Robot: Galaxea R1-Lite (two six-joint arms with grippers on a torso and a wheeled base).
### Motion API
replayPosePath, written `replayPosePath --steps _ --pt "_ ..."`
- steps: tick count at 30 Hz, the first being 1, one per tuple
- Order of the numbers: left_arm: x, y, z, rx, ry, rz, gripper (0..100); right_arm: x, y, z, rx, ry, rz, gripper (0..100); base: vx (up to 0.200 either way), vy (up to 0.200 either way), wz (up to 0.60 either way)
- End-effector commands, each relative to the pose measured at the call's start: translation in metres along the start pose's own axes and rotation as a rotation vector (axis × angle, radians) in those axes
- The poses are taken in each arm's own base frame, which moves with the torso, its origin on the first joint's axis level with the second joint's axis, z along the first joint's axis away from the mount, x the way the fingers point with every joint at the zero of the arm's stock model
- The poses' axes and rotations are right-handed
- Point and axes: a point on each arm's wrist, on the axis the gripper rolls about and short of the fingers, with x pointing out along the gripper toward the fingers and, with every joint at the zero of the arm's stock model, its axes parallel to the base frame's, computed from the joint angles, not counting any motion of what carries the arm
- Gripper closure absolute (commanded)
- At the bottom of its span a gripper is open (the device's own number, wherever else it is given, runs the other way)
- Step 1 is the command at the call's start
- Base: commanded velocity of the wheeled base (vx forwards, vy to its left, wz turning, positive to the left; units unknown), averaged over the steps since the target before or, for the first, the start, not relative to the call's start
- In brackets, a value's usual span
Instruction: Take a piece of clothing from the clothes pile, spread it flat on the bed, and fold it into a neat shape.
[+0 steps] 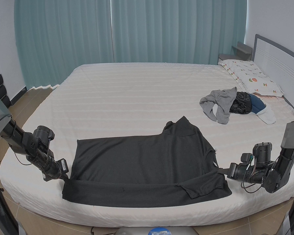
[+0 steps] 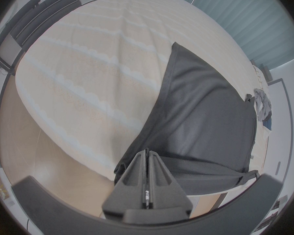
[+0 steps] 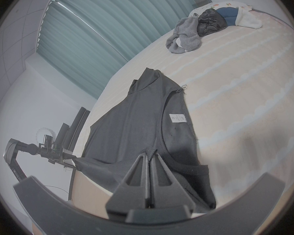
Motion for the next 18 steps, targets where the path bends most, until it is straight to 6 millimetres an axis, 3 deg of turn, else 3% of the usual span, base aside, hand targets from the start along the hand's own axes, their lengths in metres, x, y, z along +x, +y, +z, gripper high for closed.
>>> replayPosePath --steps 1,12,13,15,16,18 --pt "0.017 -0.001 0.007 -0.036 0.018 0.012 100 0.009 -0.012 -0.002 0.023 0.018 -0.025 100 0.0 0.0 0.0" --pt "0.028 -0.002 0.011 -0.057 0.03 0.016 100 0.018 -0.023 -0.006 0.041 0.03 -0.041 100 0.0 0.0 0.0" --pt "0.028 -0.002 0.012 -0.068 0.029 0.012 0 0.018 -0.023 -0.006 0.043 0.033 -0.043 100 0.0 0.0 0.0" --pt "0.028 -0.004 0.012 -0.08 0.03 0.008 0 0.019 -0.024 -0.007 0.045 0.037 -0.045 100 0.0 0.0 0.0" --pt "0.029 -0.004 0.012 -0.08 0.032 0.008 0 0.02 -0.025 -0.007 0.044 0.036 -0.044 0 0.0 0.0 0.0" --pt "0.028 -0.005 0.012 -0.082 0.029 0.007 0 0.019 -0.023 -0.006 0.042 0.028 -0.04 0 0.0 0.0 0.0"
